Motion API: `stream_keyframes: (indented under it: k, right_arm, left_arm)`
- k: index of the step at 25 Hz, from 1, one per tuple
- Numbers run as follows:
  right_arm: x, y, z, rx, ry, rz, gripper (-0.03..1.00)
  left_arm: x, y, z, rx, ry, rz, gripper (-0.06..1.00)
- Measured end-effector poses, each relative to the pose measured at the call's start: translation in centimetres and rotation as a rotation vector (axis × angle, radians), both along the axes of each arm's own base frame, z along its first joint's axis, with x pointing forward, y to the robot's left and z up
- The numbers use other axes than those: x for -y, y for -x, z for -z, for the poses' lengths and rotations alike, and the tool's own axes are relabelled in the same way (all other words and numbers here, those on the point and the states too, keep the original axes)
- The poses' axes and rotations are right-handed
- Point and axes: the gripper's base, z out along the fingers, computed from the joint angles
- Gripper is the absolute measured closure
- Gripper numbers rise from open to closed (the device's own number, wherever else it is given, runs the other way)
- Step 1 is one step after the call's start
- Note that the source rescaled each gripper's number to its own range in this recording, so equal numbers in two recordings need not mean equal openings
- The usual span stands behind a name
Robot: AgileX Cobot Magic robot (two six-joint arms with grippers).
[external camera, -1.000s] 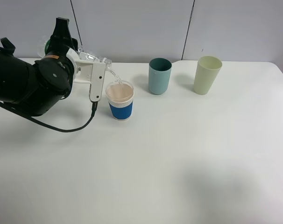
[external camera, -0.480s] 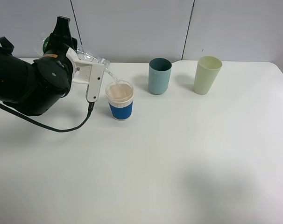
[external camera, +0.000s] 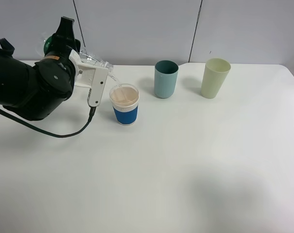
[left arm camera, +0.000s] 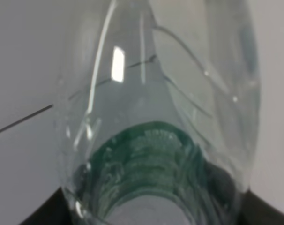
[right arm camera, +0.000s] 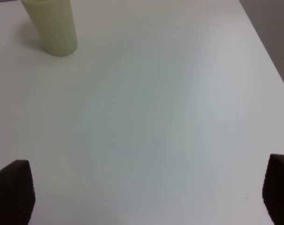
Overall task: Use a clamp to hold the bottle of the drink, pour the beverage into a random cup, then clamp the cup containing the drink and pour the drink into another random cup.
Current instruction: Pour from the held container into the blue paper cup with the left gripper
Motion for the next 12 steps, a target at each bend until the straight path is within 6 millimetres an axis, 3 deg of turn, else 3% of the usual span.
stream_keyframes:
  k: [12]
  right_arm:
    - [0.00,0.00,0.00,0.000,0.000,0.000,0.04]
  left_arm:
    - [-0.05,0.00,-0.07,-0.017,-0.085,0.010,0.91]
